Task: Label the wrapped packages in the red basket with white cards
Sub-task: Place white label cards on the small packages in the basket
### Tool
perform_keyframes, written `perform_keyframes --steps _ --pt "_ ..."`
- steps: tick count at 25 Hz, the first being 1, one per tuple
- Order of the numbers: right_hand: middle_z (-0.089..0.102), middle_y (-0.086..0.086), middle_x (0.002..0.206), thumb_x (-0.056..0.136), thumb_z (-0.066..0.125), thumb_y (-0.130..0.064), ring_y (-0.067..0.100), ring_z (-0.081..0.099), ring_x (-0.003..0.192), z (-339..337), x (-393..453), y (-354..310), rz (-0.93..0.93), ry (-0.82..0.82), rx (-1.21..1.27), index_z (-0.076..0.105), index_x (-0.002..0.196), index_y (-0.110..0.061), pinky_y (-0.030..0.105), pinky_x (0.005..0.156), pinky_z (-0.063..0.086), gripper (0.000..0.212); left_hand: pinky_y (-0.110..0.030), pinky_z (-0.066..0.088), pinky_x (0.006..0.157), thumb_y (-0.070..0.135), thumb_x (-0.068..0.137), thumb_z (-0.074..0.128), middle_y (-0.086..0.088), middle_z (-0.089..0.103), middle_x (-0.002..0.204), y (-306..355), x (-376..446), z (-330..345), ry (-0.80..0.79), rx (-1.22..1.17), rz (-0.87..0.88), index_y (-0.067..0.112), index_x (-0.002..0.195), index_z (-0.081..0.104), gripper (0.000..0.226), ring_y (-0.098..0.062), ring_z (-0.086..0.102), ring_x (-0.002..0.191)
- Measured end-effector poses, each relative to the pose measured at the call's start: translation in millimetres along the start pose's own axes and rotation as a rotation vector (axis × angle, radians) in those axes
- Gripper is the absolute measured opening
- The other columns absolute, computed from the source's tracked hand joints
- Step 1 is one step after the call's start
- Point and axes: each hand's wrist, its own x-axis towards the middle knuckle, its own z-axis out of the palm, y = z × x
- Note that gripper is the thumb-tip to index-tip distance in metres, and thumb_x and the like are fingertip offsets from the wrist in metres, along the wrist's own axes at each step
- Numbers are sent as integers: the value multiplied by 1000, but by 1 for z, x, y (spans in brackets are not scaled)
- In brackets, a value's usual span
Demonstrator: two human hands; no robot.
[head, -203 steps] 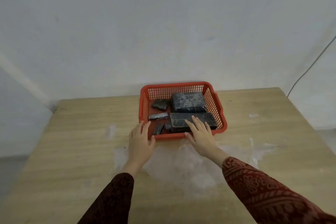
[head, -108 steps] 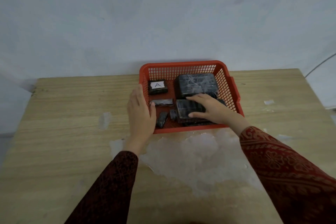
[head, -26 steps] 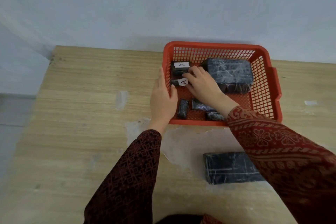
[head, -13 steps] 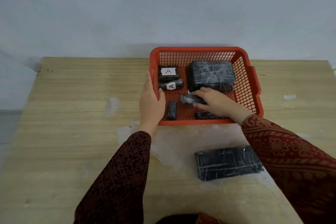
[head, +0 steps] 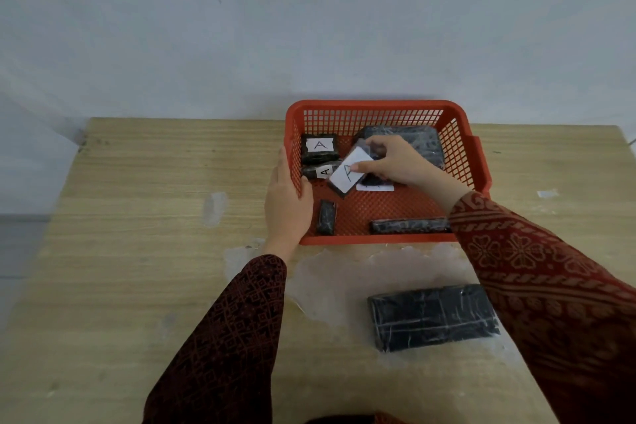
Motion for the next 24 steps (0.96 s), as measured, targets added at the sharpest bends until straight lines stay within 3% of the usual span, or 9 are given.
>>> perform_keyframes --steps 2,4,6,9,12,15,19,22,24 --pt "67 5 99 75 78 -28 11 60 73 8 6 -2 46 -5 61 62 109 -11 25 62 48 42 -18 33 95 17 95 47 -5 47 141 0 1 1 -3 -2 0 22 152 14 66 1 36 113" --pt "67 8 88 76 78 -26 9 54 56 16 7 -1 70 7 155 62 101 -14 21 49 43 32 -16 32 94 17 95 47 -5 47 140 -1 1 1 0 1 0 22 152 13 67 3 35 110" --pt "65 13 84 78 76 -25 12 49 52 22 7 1 88 11 227 61 96 -16 22 47 41 25 -14 31 93 17 95 48 -5 48 139 -2 1 2 5 2 0 22 152 13 67 5 34 108" --pt "66 17 88 80 74 -25 19 52 60 26 4 3 94 27 276 61 102 -14 30 53 43 28 -6 27 91 18 95 47 -4 46 142 -4 1 2 0 -6 -9 24 152 13 67 12 30 107" --pt "67 10 91 82 72 -23 17 62 63 33 3 3 89 110 307 58 108 -14 23 56 55 31 1 23 84 19 95 47 -3 46 141 -4 1 3 -1 -16 -14 25 152 14 66 15 29 105" --pt "65 19 101 81 73 -15 25 70 78 48 1 6 99 120 329 57 109 -9 29 64 61 33 4 22 83 19 94 47 -2 46 142 -4 2 3 2 -11 -13 25 152 14 66 14 30 106" --pt "62 14 103 78 75 -24 25 59 93 68 7 10 26 129 -169 58 107 -5 31 74 48 38 -5 26 92 20 95 47 -1 42 146 -4 3 2 -7 -12 -10 24 152 13 66 8 32 115" --pt "53 17 119 82 70 -24 32 49 112 76 11 9 -67 90 -625 54 119 0 41 88 48 47 0 23 92 19 95 46 -1 40 148 -4 2 3 2 -2 1 22 152 14 65 6 33 120" --pt "53 16 122 84 68 -24 33 50 113 77 12 5 -126 85 -741 50 121 -2 44 87 50 47 0 21 94 19 95 46 -1 39 149 -4 3 3 5 -4 3 21 152 15 65 4 34 124"
